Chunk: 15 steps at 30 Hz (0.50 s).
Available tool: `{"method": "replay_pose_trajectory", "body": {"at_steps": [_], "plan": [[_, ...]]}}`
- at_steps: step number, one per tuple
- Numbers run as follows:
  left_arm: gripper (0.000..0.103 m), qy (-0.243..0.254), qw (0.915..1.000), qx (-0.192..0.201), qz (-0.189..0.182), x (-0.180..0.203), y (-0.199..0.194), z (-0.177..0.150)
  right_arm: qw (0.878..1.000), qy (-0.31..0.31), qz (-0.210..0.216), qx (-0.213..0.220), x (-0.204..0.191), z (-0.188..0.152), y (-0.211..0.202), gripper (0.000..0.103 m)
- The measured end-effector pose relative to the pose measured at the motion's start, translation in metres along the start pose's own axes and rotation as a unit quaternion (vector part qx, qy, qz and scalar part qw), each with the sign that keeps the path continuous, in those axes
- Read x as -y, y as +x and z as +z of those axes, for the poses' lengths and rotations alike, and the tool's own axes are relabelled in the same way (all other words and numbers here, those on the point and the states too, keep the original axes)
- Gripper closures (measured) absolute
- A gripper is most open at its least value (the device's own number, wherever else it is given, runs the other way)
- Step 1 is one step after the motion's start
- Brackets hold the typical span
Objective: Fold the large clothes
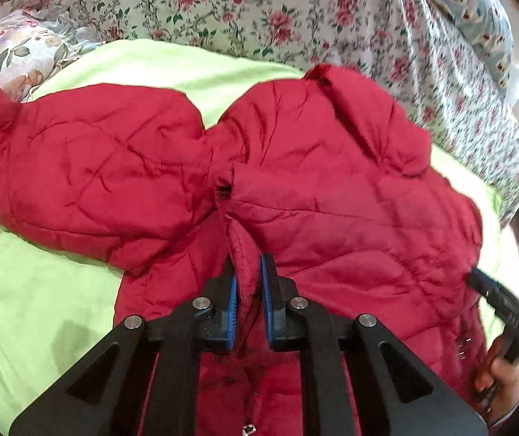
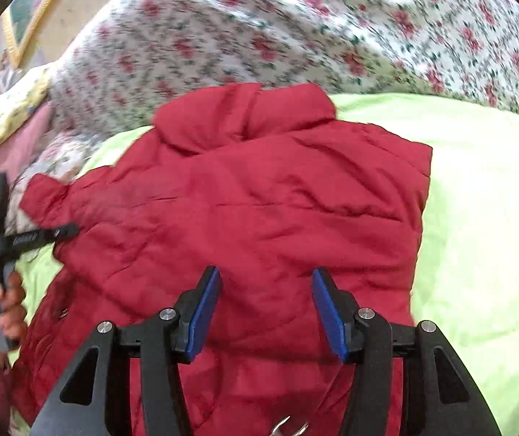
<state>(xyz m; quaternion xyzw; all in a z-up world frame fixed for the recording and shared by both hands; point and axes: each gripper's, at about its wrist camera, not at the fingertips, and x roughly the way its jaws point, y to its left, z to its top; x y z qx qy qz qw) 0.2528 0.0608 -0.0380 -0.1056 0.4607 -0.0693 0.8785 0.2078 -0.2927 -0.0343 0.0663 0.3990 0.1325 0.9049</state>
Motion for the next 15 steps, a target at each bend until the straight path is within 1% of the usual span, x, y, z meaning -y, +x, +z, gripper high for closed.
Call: {"method": "replay_pose_trajectory", "body": {"at_steps": [3, 5, 8, 9, 10, 11, 13, 15], "plan": [[0.090, -0.008, 1.0000, -0.004, -0.002, -0.002, 0.001, -0.001, 0.999, 0.006, -0.021, -0.027, 0.006, 0.002, 0.023, 0.049], [0.088, -0.015, 0.9999, -0.001, -0.001, -0.005, -0.006, -0.003, 0.999, 0.001, -0.031, -0.037, 0.006, -0.003, 0.031, 0.048], [0.088, -0.013, 0.9995, 0.028, 0.001, -0.003, -0.029, -0.004, 0.998, -0.012, -0.047, -0.042, 0.005, -0.010, 0.038, 0.048], [0.088, -0.006, 0.9989, 0.046, -0.004, 0.002, -0.041, -0.003, 0.998, -0.013, -0.048, -0.042, 0.005, -0.011, 0.038, 0.048], [0.088, -0.001, 0.9986, 0.053, -0.010, 0.006, -0.046, -0.003, 0.998, -0.012, -0.050, -0.045, 0.006, -0.011, 0.040, 0.047], [0.088, 0.011, 0.9981, 0.055, -0.024, 0.014, -0.050, -0.003, 0.998, -0.010, -0.051, -0.047, 0.007, -0.011, 0.042, 0.047], [0.088, 0.029, 0.9977, 0.043, -0.043, 0.026, -0.047, -0.004, 0.997, -0.010, -0.053, -0.046, 0.006, -0.011, 0.045, 0.046], [0.088, 0.053, 0.9976, 0.026, -0.036, 0.040, -0.032, -0.008, 0.997, -0.013, -0.056, -0.044, 0.004, -0.011, 0.045, 0.046]]}}
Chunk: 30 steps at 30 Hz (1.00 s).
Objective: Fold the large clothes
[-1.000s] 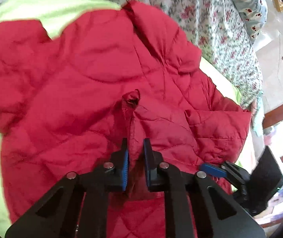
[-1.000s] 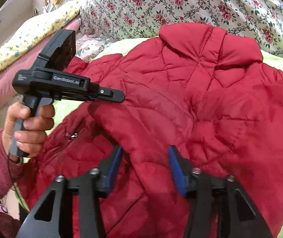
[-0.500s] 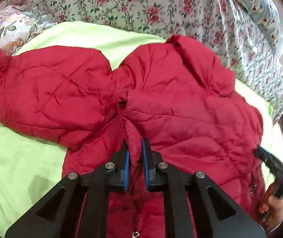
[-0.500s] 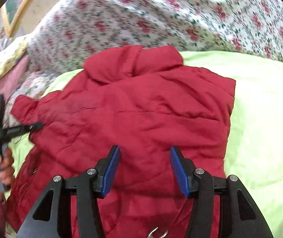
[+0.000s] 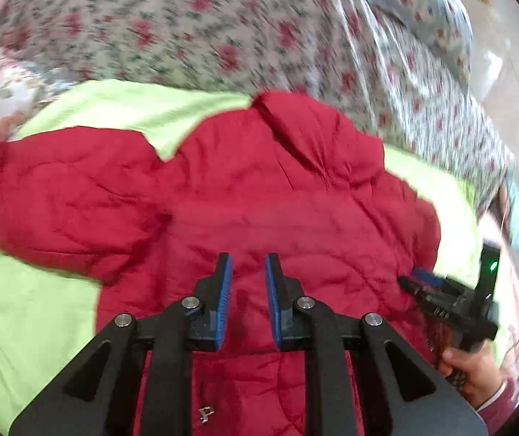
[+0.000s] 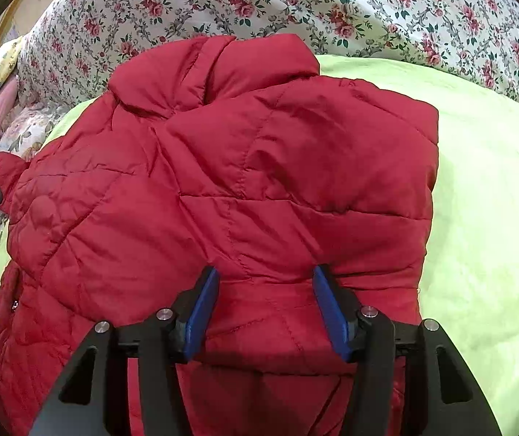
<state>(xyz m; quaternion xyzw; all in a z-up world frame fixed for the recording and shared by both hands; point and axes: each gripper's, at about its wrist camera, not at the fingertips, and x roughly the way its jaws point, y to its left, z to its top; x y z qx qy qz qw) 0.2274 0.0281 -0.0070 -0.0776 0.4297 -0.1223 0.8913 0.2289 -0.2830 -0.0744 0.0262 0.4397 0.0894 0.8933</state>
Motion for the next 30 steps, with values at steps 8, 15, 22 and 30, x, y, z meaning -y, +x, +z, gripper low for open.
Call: {"method": "replay_pose_trajectory", "body": {"at_steps": [8, 15, 22, 30], "plan": [[0.088, 0.022, 0.9972, -0.057, 0.043, -0.002, 0.064, -0.021, 1.000, 0.017, -0.005, -0.008, -0.002, 0.005, -0.018, 0.045], [0.088, 0.018, 0.9974, -0.058, 0.039, -0.002, 0.063, -0.017, 0.999, -0.034, 0.004, 0.021, -0.039, 0.014, -0.039, 0.036], [0.088, 0.001, 0.9981, -0.061, 0.005, -0.015, 0.058, -0.024, 1.000, -0.020, -0.012, -0.019, -0.016, -0.001, 0.005, 0.036], [0.085, -0.069, 0.9963, -0.037, -0.036, -0.045, 0.022, -0.022, 1.000, -0.015, -0.014, -0.016, -0.020, 0.000, -0.004, 0.036]]}}
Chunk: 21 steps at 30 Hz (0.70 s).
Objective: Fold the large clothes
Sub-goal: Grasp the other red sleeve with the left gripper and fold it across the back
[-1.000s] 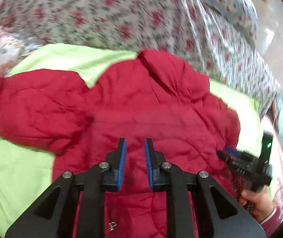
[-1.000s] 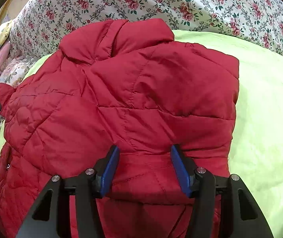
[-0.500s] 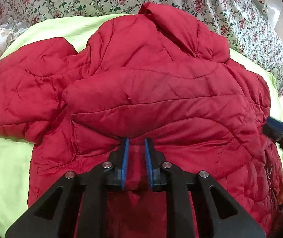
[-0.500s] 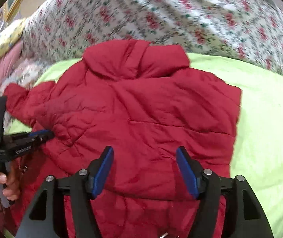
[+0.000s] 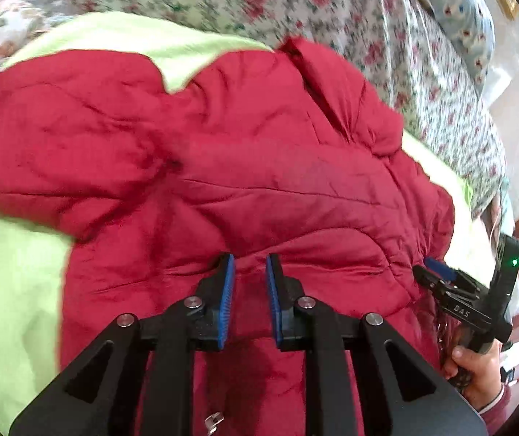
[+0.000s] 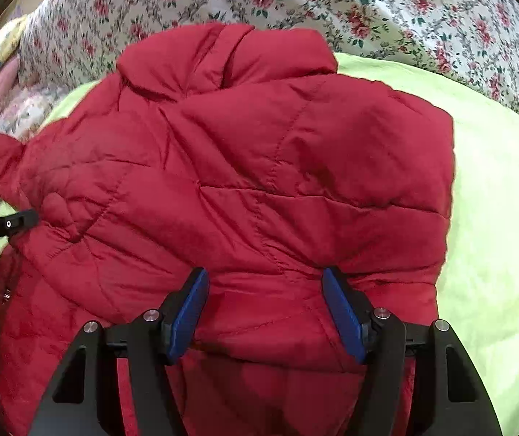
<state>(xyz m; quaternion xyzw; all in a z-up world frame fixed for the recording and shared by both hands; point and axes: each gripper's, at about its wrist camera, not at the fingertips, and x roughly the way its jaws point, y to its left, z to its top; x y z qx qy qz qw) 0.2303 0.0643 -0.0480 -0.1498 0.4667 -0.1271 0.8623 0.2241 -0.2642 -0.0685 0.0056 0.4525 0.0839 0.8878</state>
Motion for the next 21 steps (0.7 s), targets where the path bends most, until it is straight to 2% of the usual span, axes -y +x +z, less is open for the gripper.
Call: {"method": "replay_pose_trajectory", "body": {"at_steps": [4, 11, 13, 16, 19, 21], "plan": [[0.068, -0.019, 0.9991, 0.030, 0.023, -0.024, -0.027, 0.001, 1.000, 0.018, 0.014, 0.017, 0.002, -0.003, -0.026, 0.036], [0.056, -0.092, 0.9906, 0.059, 0.082, -0.101, -0.054, 0.006, 0.998, 0.019, 0.050, 0.036, -0.002, -0.009, -0.070, 0.036], [0.056, -0.119, 0.9864, 0.062, 0.094, -0.127, -0.060, 0.004, 0.997, 0.021, 0.062, 0.036, -0.004, -0.015, -0.081, 0.036], [0.051, -0.149, 0.9790, 0.074, 0.117, -0.160, -0.072, 0.003, 0.996, 0.024, 0.074, 0.033, -0.008, -0.026, -0.094, 0.035], [0.044, -0.176, 0.9695, 0.094, 0.142, -0.190, -0.084, 0.006, 0.996, 0.021, 0.083, 0.031, -0.011, -0.035, -0.101, 0.034], [0.044, -0.197, 0.9617, 0.111, 0.154, -0.210, -0.092, 0.012, 0.996, 0.020, 0.085, 0.029, -0.014, -0.041, -0.105, 0.033]]}}
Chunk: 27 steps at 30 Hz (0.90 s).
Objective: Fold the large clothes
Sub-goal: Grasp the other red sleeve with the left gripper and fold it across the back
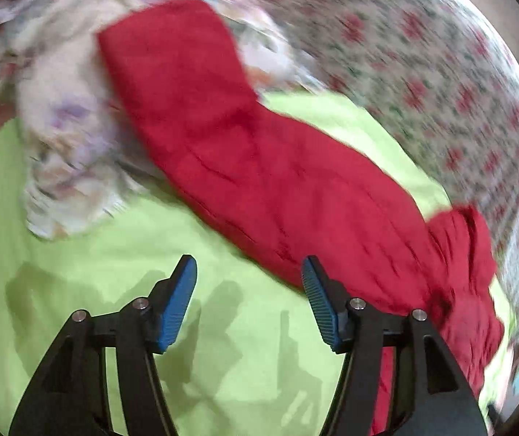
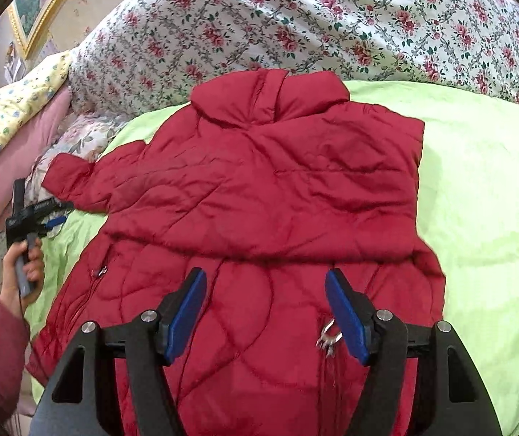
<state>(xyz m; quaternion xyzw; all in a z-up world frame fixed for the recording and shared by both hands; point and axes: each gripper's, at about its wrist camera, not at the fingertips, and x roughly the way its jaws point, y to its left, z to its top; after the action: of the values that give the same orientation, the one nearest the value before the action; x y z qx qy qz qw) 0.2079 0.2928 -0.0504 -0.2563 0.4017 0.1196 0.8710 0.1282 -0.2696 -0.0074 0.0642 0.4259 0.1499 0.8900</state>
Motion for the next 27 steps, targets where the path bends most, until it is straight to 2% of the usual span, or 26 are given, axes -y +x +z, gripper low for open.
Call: {"method": "replay_pose_trajectory", "body": {"at_steps": [4, 7, 13, 15, 16, 17, 20, 27], "plan": [[0.044, -0.025, 0.9991, 0.025, 0.025, -0.021, 0.005, 0.027, 1.000, 0.001, 0.002, -0.009, -0.003, -0.011, -0.006, 0.033], [0.033, -0.035, 0.9974, 0.042, 0.046, -0.031, 0.012, 0.048, 1.000, 0.005, 0.005, -0.005, -0.003, -0.013, -0.011, 0.033], [0.033, -0.049, 0.9952, 0.036, 0.077, -0.041, 0.039, 0.078, 1.000, 0.018, 0.006, 0.000, -0.001, -0.016, -0.016, 0.033], [0.046, -0.051, 0.9952, 0.039, 0.074, -0.043, 0.042, 0.082, 1.000, 0.019, 0.006, -0.003, -0.001, -0.017, -0.014, 0.033], [0.068, -0.051, 0.9959, 0.037, 0.065, -0.041, 0.043, 0.083, 1.000, 0.020, 0.006, -0.004, -0.001, -0.018, -0.014, 0.033], [0.082, -0.051, 0.9968, 0.034, 0.051, -0.039, 0.042, 0.084, 1.000, 0.021, 0.007, -0.006, -0.002, -0.019, -0.013, 0.033], [0.092, -0.038, 0.9980, 0.047, 0.017, -0.028, 0.028, 0.081, 1.000, 0.023, 0.008, -0.006, -0.002, -0.023, -0.012, 0.033], [0.094, 0.016, 0.9964, 0.071, -0.044, 0.015, -0.013, 0.055, 0.999, 0.041, 0.021, -0.002, 0.002, -0.027, -0.010, 0.033]]}}
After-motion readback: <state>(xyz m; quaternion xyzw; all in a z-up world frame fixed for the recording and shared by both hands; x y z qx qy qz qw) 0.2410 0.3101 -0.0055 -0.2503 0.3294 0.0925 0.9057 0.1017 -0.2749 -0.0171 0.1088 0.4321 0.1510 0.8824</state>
